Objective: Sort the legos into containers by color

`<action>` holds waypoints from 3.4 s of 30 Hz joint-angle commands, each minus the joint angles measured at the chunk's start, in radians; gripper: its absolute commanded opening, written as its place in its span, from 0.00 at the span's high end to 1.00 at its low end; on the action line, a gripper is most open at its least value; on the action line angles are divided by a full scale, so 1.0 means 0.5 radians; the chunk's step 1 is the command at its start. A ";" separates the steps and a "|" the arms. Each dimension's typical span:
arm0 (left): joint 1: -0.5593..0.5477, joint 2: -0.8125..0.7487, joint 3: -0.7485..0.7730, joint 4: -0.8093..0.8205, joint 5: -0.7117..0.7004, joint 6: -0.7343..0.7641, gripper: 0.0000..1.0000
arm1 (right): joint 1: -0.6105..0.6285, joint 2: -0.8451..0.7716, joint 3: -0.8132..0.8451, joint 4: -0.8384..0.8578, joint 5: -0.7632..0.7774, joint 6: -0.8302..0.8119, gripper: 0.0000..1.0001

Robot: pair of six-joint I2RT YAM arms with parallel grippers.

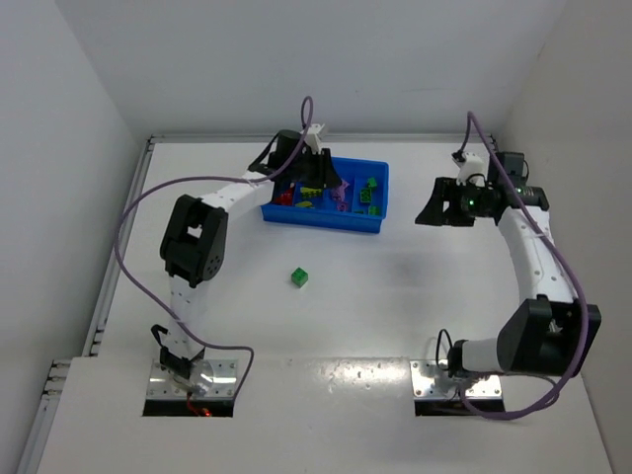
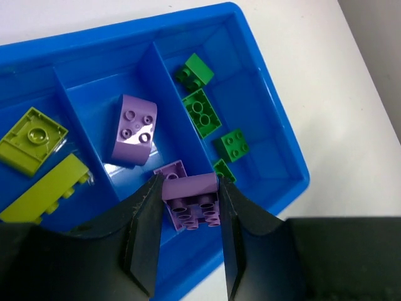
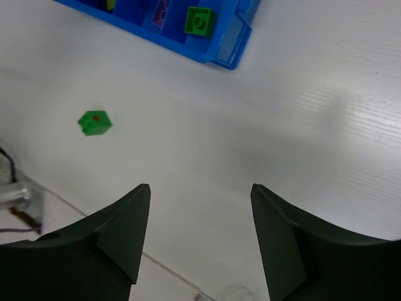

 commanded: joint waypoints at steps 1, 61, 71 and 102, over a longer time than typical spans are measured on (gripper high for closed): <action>-0.017 0.075 0.155 0.055 -0.045 -0.008 0.93 | -0.099 0.058 -0.008 -0.011 -0.438 0.183 0.35; 1.370 -1.060 -0.821 -0.838 1.010 0.820 0.03 | 1.831 1.086 0.259 0.596 0.203 -1.651 0.29; 1.389 -1.041 -0.839 -0.838 1.010 0.857 0.03 | 1.889 1.129 0.348 0.597 0.184 -1.758 0.27; 1.407 -0.894 -0.802 -0.838 1.047 0.820 0.04 | 1.926 1.362 0.529 0.416 0.147 -1.878 0.72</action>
